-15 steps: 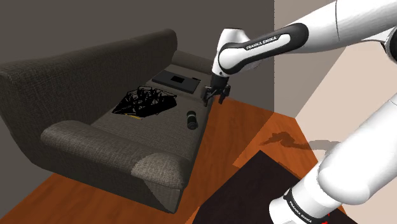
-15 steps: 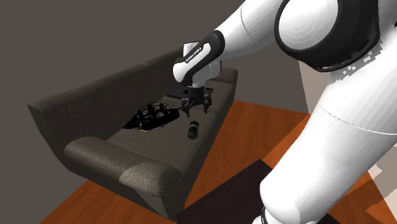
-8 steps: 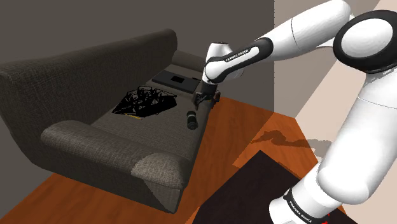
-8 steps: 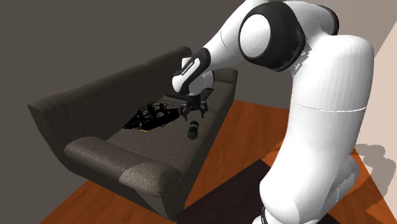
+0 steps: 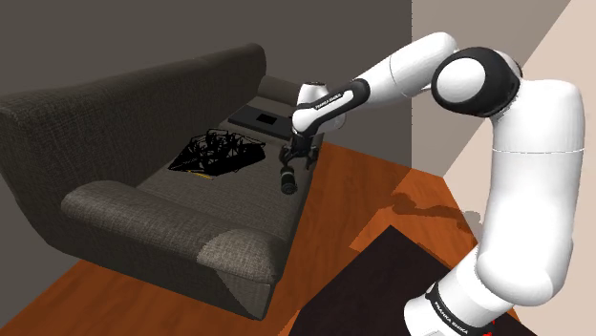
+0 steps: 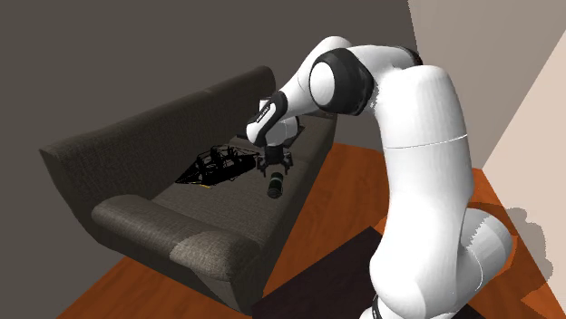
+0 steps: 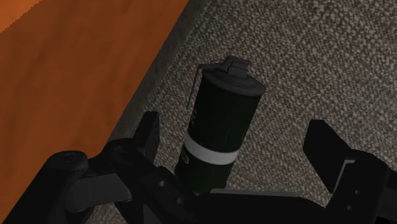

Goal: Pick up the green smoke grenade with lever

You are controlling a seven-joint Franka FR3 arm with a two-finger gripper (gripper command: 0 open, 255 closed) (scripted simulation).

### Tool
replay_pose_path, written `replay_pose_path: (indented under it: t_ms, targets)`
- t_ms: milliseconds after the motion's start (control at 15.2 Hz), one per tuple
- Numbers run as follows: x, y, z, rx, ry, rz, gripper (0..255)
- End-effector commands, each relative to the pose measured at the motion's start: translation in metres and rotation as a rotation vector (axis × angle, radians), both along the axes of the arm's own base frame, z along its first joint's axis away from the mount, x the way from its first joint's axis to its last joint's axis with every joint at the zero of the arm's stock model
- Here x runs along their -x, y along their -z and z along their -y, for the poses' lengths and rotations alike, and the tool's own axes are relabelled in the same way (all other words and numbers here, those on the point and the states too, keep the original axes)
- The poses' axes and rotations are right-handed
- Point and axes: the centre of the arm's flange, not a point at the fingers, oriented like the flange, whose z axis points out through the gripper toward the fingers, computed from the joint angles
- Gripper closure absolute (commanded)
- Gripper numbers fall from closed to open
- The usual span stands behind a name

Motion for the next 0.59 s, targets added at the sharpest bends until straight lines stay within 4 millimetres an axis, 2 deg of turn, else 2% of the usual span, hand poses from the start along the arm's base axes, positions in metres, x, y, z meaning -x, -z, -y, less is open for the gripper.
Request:
replay_pose_path:
  t_ms: [0, 264, 528]
  targets:
    - [-0.015, 0.025, 0.007, 0.0, 0.031, -0.001, 0]
    - [-0.045, 0.065, 0.025, 0.0, 0.09, -0.003, 0]
    - [-0.047, 0.085, 0.026, 0.0, 0.096, -0.003, 0]
